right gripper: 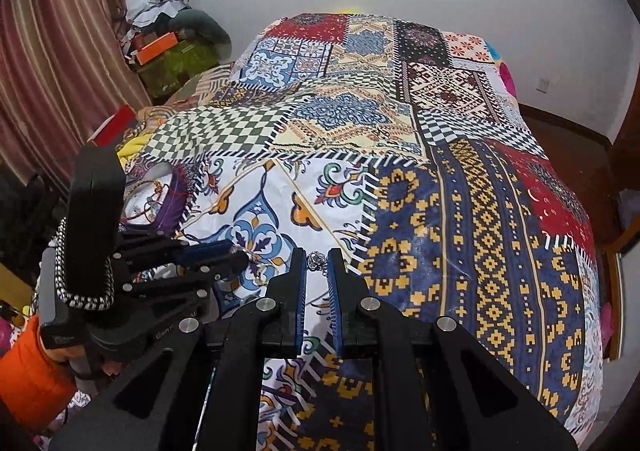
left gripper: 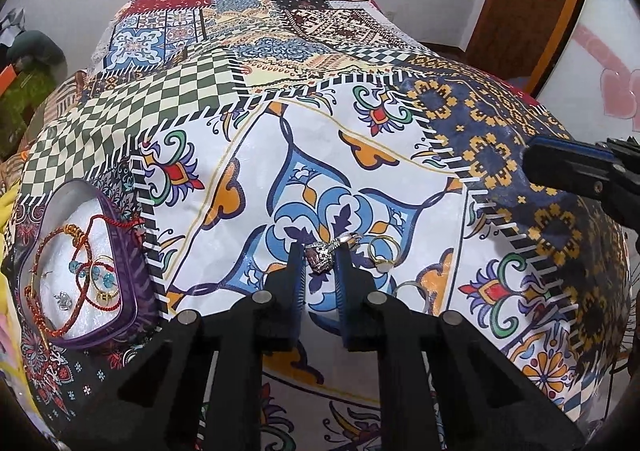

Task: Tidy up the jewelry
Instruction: 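Grasp a small silver ring with the right tool while the left tool grasps the ornate silver ring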

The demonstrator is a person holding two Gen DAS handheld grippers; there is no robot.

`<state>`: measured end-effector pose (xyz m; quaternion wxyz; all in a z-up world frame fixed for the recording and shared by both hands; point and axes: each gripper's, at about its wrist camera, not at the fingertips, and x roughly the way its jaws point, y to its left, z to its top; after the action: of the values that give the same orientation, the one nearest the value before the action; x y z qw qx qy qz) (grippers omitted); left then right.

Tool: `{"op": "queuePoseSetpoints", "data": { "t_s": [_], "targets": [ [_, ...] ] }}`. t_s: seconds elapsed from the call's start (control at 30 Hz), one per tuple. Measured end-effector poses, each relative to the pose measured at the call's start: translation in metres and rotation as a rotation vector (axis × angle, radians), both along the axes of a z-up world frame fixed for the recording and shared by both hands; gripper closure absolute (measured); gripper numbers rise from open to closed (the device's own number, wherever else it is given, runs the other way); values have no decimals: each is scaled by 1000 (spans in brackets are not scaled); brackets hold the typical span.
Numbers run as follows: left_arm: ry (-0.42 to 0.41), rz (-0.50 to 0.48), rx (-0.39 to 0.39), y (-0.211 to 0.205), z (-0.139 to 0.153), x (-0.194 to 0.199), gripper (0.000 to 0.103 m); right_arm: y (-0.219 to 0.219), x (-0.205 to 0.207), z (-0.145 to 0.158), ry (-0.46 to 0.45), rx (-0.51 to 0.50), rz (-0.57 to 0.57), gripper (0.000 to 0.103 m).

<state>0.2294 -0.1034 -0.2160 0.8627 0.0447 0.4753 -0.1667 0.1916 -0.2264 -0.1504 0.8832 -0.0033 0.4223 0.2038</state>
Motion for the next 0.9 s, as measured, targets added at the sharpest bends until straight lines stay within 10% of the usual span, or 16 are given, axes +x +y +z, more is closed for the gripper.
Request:
{"op": "queuePoseSetpoints", "data": {
  "t_s": [0.9],
  "targets": [
    [-283, 211, -63, 117, 112, -50, 90, 103, 4, 56, -142, 71, 153, 94]
  ]
}}
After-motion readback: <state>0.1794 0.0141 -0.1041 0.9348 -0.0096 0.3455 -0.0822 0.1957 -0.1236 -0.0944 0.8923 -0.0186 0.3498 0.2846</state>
